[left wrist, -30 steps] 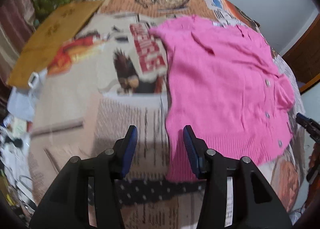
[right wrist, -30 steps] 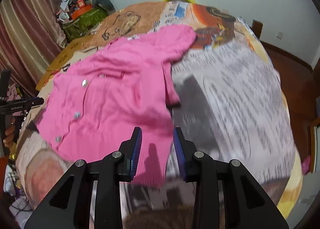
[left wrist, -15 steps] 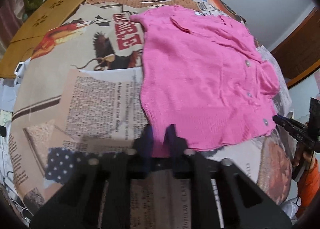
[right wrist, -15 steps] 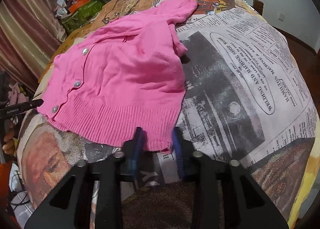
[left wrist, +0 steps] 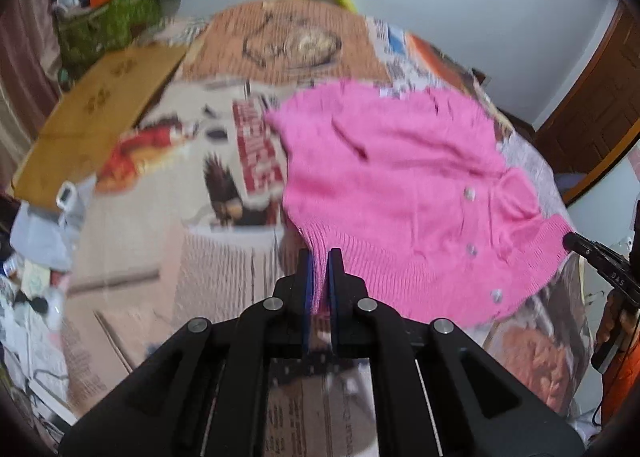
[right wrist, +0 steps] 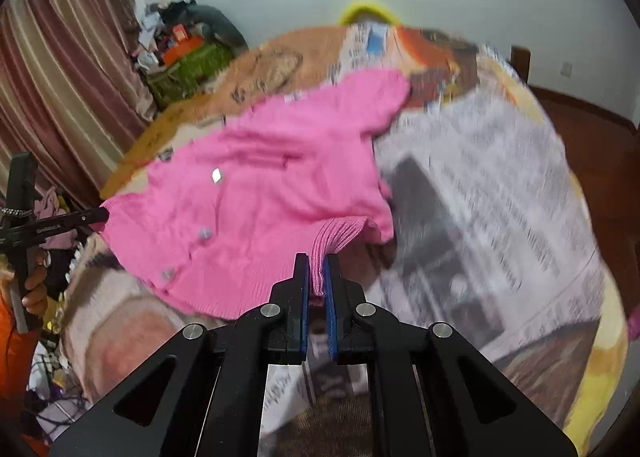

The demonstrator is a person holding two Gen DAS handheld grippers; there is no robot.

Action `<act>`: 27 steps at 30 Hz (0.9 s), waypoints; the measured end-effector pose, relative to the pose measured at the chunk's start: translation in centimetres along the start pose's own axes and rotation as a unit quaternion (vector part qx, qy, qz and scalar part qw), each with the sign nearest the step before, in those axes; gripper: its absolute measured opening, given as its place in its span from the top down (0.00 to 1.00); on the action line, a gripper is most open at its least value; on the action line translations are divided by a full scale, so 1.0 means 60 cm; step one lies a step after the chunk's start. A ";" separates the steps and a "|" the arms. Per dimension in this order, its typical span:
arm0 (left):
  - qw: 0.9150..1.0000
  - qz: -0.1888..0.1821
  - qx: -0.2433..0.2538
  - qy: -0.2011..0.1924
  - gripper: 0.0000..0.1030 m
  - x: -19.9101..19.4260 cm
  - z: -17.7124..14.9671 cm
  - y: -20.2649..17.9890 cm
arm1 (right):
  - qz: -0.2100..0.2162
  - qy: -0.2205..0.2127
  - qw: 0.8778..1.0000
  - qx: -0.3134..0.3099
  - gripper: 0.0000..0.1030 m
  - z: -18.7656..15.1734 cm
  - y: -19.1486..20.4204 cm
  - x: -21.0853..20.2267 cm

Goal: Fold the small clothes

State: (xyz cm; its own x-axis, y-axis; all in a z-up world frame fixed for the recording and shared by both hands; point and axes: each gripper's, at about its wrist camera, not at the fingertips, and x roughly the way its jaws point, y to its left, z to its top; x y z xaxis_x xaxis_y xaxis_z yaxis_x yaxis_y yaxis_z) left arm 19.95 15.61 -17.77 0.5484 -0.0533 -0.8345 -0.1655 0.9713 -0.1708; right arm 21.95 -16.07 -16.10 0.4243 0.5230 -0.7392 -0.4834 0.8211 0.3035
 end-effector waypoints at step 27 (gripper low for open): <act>0.997 0.059 -0.011 -0.056 0.94 0.096 0.289 0.006 | -0.053 -0.078 0.993 -0.072 0.94 0.255 -0.002 0.077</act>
State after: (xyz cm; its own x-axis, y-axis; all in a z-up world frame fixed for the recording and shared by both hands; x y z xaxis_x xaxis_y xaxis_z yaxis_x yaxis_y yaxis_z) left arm 37.26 19.70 -13.54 0.6125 0.0879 -0.7856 -0.2505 0.9642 -0.0874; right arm 35.69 -10.26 -10.35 0.5867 0.4729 -0.6573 -0.5293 0.8383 0.1307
